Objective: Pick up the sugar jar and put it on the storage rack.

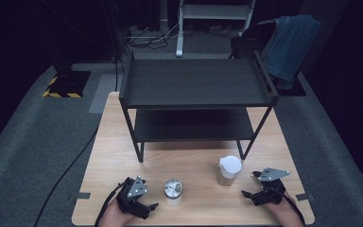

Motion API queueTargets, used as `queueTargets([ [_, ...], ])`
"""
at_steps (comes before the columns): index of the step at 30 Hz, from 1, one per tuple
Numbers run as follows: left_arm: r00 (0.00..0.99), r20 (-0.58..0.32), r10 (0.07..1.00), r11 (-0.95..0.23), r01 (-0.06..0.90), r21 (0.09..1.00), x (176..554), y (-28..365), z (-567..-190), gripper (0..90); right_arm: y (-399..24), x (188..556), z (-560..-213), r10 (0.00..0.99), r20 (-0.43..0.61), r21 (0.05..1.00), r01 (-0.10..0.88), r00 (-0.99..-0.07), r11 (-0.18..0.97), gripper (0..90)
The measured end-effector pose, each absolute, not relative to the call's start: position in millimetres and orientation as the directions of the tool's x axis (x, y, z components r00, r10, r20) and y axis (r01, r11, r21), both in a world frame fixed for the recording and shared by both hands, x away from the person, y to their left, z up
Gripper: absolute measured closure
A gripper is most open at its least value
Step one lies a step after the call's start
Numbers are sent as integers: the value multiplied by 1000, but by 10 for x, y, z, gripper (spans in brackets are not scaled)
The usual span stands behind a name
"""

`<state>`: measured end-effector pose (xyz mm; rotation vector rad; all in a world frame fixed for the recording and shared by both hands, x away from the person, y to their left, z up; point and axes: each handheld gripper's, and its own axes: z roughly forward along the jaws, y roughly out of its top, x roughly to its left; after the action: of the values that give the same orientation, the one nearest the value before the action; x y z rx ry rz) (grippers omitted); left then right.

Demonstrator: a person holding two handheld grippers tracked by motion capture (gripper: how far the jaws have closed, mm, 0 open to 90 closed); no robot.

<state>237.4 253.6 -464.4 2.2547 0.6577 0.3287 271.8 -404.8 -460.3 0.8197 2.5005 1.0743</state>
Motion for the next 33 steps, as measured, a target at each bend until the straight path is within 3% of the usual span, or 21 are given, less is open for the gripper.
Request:
queueTargets([
  [11,857,-49,513,-508,349,787,2349,2514,-4544,34,-4048,2718,-4603,608,-46,735,385,-793,558,54],
  [23,875,5,485,-492,268,828,2280,2403,-4583,44,-4047,2717,-4603,608,-47,735,385,-793,558,54],
  [33,887,10,462,-454,227,861,2347,2257,-4711,107,-4044,2713,-4604,614,-47,736,389,-788,555,54],
])
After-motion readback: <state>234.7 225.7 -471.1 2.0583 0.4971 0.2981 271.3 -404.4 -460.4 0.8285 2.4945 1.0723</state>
